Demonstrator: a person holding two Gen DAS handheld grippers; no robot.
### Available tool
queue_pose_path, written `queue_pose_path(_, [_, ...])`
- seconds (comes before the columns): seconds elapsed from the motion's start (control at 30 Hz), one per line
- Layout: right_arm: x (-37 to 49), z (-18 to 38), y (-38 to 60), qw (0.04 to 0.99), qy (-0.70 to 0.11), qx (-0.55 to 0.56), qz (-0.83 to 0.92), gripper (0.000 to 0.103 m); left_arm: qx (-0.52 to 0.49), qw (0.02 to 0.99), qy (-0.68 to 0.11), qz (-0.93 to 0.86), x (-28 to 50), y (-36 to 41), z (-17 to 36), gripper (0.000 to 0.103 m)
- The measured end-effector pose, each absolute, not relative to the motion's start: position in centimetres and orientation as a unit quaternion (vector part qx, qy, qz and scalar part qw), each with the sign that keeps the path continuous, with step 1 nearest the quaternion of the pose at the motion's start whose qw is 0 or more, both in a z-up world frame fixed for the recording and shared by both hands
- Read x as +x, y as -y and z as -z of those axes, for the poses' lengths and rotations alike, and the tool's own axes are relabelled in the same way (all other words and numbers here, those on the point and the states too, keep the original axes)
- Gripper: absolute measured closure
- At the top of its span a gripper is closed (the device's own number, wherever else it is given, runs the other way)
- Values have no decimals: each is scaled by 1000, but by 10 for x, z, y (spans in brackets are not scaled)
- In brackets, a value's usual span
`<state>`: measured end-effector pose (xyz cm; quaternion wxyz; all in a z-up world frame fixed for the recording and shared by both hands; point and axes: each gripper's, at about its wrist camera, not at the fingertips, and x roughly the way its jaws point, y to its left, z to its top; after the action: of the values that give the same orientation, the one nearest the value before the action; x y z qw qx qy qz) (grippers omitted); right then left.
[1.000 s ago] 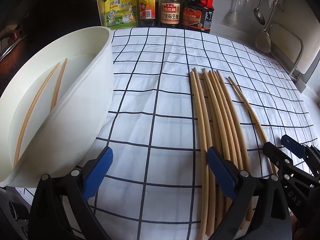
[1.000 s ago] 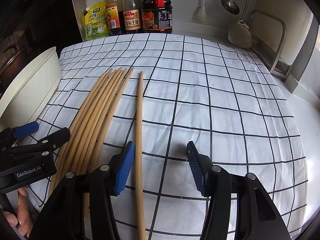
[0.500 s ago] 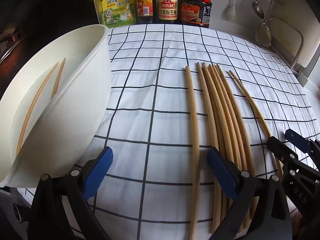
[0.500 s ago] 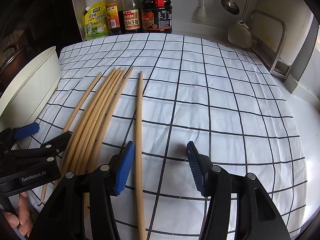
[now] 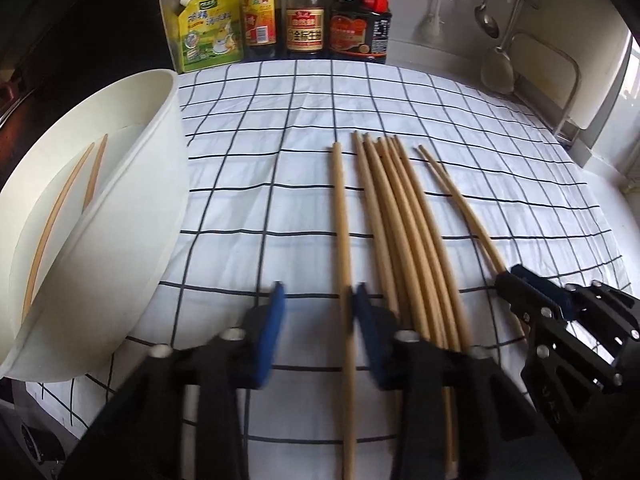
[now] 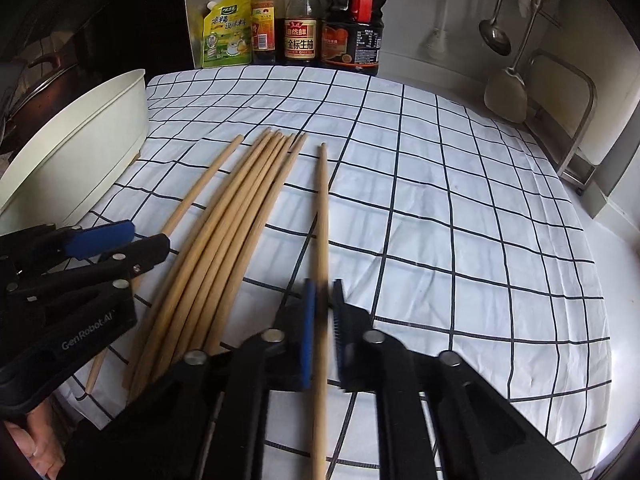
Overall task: Organize utensils
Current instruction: 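Lower the right tool onto a loose chopstick and close on it, then lift the chopstick with the right tool and carry it over the basin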
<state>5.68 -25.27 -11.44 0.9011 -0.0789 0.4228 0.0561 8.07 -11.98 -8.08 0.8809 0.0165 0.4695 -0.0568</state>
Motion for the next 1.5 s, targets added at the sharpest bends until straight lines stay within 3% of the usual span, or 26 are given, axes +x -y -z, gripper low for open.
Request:
queue_pose_path(0.03, [57, 114, 254, 901, -423, -74, -58, 97, 15, 880, -471, 60, 80, 121, 81, 85])
queue_pose_path(0.07, [57, 114, 256, 901, -423, -68, -61, 97, 15, 879, -472, 63, 80, 122, 81, 96])
queue_pose_path(0.47, [56, 105, 274, 903, -423, 2, -74, 97, -31, 869, -481, 111, 74, 114, 71, 96])
queue_pose_path(0.83, [31, 61, 271, 922, -379, 49, -68, 97, -64, 883, -441, 146, 58, 87, 17, 96])
queue_pose_path(1.17, [46, 6, 181, 932, -336, 38, -129, 97, -84, 909, -389, 121, 58, 3, -36, 96])
queue_pose_path(1.5, [99, 20, 61, 904, -375, 15, -207, 97, -97, 913, -395, 38, 80, -103, -27, 96])
